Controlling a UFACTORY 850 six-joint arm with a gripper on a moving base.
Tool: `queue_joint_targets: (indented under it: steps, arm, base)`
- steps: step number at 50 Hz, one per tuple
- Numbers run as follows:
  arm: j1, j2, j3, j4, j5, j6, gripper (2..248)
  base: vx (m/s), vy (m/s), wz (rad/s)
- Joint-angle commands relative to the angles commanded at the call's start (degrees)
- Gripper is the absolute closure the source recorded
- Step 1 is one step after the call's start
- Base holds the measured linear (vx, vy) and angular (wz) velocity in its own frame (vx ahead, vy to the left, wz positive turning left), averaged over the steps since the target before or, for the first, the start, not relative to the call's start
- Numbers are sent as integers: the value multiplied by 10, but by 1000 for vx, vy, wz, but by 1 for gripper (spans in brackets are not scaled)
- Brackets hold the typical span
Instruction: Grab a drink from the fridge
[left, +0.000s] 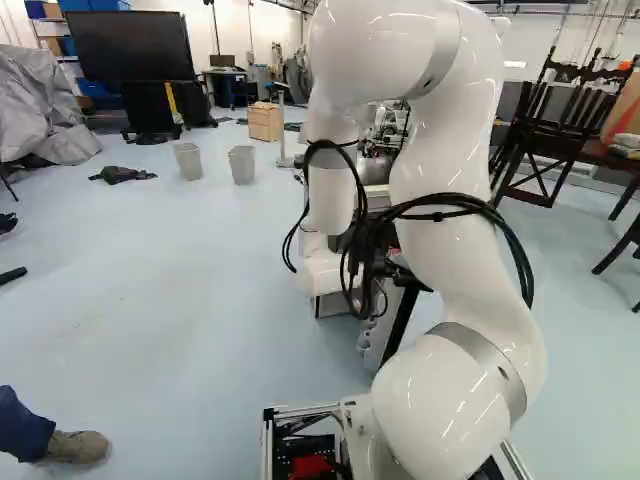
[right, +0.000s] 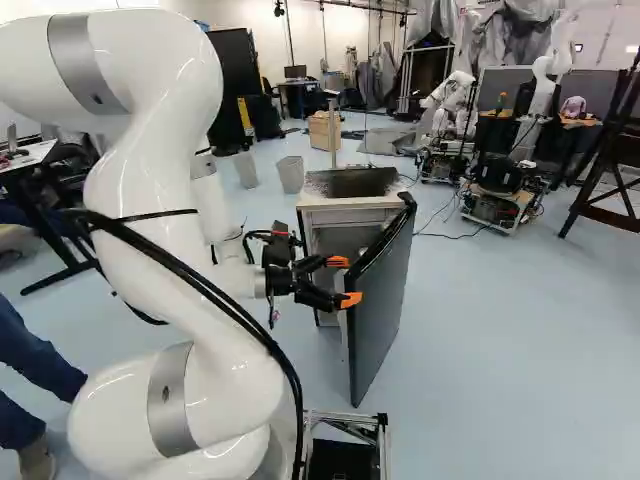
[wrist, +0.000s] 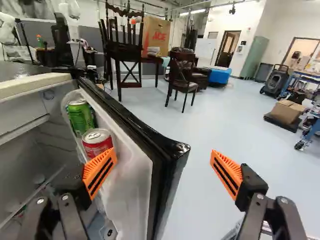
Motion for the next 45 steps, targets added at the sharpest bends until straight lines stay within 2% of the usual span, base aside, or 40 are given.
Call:
queue_joint_targets:
  steps: [45]
  arm:
    - [-77, -9, -38, 54, 21, 0, 3]
  base:
    - [0, 0, 0]
